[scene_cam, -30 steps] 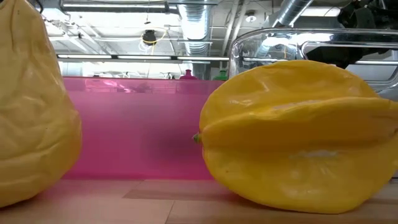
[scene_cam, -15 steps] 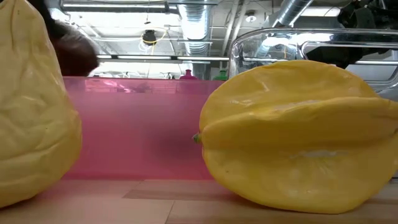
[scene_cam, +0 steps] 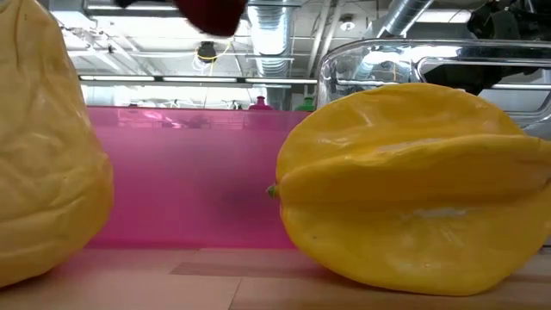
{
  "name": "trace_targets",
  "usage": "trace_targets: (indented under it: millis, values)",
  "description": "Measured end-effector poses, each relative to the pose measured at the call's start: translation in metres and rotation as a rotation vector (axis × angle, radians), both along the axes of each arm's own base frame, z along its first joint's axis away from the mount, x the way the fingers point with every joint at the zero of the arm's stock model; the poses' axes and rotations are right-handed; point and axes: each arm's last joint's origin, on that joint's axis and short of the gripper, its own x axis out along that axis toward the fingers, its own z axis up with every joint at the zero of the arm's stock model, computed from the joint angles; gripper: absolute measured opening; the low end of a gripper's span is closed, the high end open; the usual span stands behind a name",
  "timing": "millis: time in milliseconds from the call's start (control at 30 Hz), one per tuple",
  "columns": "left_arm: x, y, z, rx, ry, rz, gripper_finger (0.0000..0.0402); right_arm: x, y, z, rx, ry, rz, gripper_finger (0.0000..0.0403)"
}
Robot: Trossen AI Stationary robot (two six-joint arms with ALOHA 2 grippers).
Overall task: Pick & Place Food Item
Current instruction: Put the dark red apple into the transparent bin
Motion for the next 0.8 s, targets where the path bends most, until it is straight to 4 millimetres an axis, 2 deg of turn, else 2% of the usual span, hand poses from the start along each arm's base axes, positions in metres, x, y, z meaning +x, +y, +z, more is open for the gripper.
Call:
trace_targets:
  millis: [133,333,567,800]
  values:
    - [0.018,0.008,0.012,0.039,-0.059,-0.08,0.0247,0.0,0.0,0.0,0.0,0.0,0.0,0.0002]
    - [0.049,0.016,0.014,0.107,-0.141,-0.218,0.0249,0.0,0.0,0.0,0.0,0.0,0.0,0.0002]
    - [0.092,0.025,-0.01,0.117,-0.221,-0.35,0.025,0.0,0.0,0.0,0.0,-0.001,0.0,0.0002]
    - [0.125,0.033,-0.045,0.109,-0.271,-0.34,0.0248,0.0,0.0,0.0,0.0,-0.001,0.0,0.0002]
